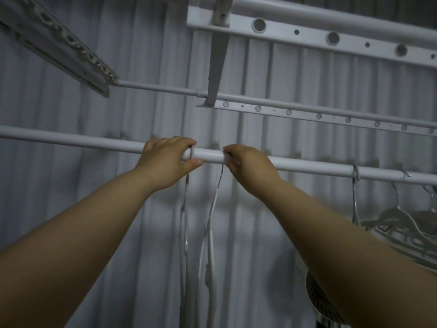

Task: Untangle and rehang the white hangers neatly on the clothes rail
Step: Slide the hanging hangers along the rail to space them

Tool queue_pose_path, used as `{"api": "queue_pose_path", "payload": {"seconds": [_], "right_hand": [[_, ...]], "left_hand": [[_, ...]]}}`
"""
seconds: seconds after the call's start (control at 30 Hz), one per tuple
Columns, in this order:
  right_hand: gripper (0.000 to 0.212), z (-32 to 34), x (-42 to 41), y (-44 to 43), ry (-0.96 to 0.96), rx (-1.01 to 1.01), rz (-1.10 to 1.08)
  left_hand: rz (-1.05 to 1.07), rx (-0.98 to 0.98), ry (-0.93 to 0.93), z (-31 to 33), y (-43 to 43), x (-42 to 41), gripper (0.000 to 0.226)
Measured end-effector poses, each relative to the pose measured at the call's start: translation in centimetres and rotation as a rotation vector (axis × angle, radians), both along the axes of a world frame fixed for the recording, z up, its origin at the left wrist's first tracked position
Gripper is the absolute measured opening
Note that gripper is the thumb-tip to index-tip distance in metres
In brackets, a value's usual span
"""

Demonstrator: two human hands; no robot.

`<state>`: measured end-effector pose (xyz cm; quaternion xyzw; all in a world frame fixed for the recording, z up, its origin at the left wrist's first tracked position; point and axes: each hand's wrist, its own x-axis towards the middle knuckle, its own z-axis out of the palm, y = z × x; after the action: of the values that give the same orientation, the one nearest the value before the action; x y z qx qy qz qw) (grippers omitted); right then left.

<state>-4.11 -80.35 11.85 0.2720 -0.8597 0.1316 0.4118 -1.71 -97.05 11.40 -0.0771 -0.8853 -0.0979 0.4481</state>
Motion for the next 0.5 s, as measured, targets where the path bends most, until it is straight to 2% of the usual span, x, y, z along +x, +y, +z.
{"api": "queue_pose_path", "payload": {"seconds": [0.33, 0.5], "right_hand": [[0.033, 0.2, 0.2, -1.3, 0.02, 0.02, 0.011], [0.043, 0.1, 0.2, -1.0, 0.015, 0.037, 0.011]], "left_hand": [[0.001, -0.016, 0.029, 0.0, 0.4, 0.1, 0.05], [-0.011, -0.015, 0.028, 0.0, 0.7, 0.0, 0.05]]}}
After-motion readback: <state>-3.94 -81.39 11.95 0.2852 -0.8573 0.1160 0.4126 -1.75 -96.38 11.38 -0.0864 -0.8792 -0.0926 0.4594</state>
